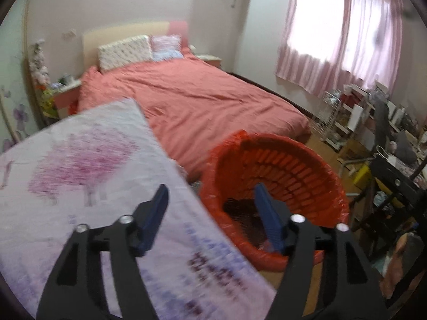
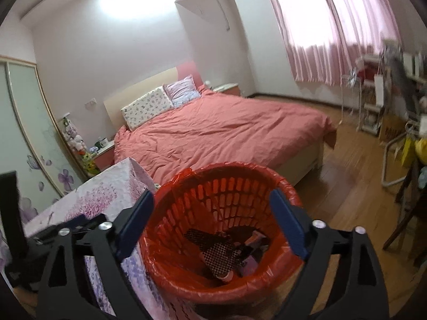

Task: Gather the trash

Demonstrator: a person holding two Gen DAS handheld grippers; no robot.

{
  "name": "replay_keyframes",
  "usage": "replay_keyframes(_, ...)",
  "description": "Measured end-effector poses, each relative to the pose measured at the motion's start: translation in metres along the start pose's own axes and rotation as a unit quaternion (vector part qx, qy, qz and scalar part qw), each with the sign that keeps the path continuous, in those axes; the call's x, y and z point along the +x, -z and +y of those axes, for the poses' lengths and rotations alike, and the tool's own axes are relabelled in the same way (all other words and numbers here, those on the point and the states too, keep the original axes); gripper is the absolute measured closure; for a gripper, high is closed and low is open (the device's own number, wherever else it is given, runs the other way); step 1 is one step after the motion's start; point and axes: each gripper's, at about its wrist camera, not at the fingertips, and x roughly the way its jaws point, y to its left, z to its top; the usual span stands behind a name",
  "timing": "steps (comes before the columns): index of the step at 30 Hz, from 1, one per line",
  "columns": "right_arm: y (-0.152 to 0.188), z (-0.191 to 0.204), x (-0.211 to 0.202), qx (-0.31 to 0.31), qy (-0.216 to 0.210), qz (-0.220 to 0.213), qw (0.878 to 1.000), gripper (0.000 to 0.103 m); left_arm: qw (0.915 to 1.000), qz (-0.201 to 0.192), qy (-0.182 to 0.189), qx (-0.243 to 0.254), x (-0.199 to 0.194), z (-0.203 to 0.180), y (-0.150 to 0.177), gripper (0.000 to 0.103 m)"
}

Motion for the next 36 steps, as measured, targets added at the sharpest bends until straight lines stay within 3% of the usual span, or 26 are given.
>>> replay_keyframes(5, 0.002, 0.02, -0.035, -0.034, 0.037, -0.026, 0.998, 0.002, 0.996, -0.04, -0.079, -0.012, -0.062, 0.026, 0.013, 0.007)
replay_keyframes(8, 0.007, 0.033, -0.056, -0.05, 0.064, -0.036, 0.996, 0.002, 0.9891, -0.055, -0.136, -0.015, -0.094, 0.037, 0.028, 0.004)
replay_keyframes(11, 0.014, 0.04, -0.077, -0.048, 0.067, -0.046, 0.995, 0.002, 0.9846, -0.064, -0.161, -0.019, -0.126, 0.044, 0.047, 0.004)
replay_keyframes(20, 0.051, 0.073, -0.118, -0.116, 0.094, -0.09, 0.985, 0.002, 0.9776, -0.055, -0.188, -0.076, -0.187, 0.066, 0.111, 0.004)
replay_keyframes(25, 0.065, 0.082, -0.13, -0.136, 0.109, -0.102, 0.979, 0.002, 0.9723, -0.071, -0.205, -0.086, -0.21, 0.067, 0.139, 0.004)
replay_keyframes(30, 0.073, 0.082, -0.13, -0.133, 0.094, -0.075, 0.984, 0.002, 0.9682, -0.093, -0.218, -0.079, -0.226, 0.062, 0.153, 0.004)
replay_keyframes(36, 0.077, 0.083, -0.119, -0.135, 0.096, -0.04, 0.985, 0.002, 0.9679, -0.087, -0.217, -0.091, -0.23, 0.066, 0.161, 0.004)
